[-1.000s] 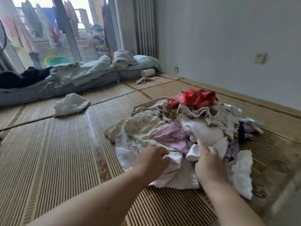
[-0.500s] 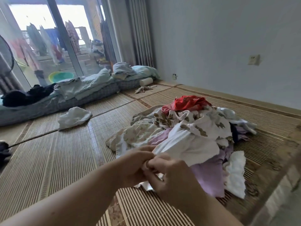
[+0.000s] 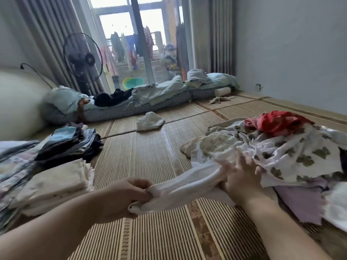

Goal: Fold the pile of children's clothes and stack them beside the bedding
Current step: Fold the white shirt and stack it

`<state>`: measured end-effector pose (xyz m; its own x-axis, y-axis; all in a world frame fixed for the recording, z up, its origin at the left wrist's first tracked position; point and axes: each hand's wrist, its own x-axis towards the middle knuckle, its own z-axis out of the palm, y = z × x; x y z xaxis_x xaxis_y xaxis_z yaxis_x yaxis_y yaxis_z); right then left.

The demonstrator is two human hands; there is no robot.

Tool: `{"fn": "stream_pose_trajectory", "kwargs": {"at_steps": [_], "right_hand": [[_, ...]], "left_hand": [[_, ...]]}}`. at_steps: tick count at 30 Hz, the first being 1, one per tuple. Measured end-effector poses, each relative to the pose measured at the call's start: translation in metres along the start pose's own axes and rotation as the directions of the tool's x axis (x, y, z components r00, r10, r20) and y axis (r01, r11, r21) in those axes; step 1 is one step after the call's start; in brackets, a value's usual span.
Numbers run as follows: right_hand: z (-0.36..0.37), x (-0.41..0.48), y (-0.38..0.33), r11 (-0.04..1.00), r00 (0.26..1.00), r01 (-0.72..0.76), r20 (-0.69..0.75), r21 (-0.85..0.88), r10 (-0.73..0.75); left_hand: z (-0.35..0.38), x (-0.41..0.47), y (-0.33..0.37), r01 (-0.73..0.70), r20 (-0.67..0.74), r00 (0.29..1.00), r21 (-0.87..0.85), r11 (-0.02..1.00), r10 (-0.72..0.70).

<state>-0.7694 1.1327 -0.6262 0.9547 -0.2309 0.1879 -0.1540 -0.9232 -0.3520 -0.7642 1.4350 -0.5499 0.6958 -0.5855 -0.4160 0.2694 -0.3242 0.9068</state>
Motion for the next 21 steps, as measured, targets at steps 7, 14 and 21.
{"fn": "stream_pose_trajectory", "kwargs": {"at_steps": [7,14,21], "right_hand": [[0.003,-0.024,-0.086,0.902,0.942,0.268,0.103,0.339,-0.319],[0.025,-0.057,-0.172,0.721,0.925,0.172,0.142,0.671,-0.352],[0.053,-0.061,-0.173,0.847,0.915,0.094,0.29,0.524,-0.281]], "left_hand": [[-0.058,-0.074,-0.024,-0.044,-0.397,0.916,0.027,0.999,0.052],[-0.101,-0.1,-0.063,-0.301,-0.732,0.676,-0.166,0.939,0.088],[-0.083,-0.068,-0.107,-0.307,-0.593,0.799,-0.259,0.916,0.1]]}}
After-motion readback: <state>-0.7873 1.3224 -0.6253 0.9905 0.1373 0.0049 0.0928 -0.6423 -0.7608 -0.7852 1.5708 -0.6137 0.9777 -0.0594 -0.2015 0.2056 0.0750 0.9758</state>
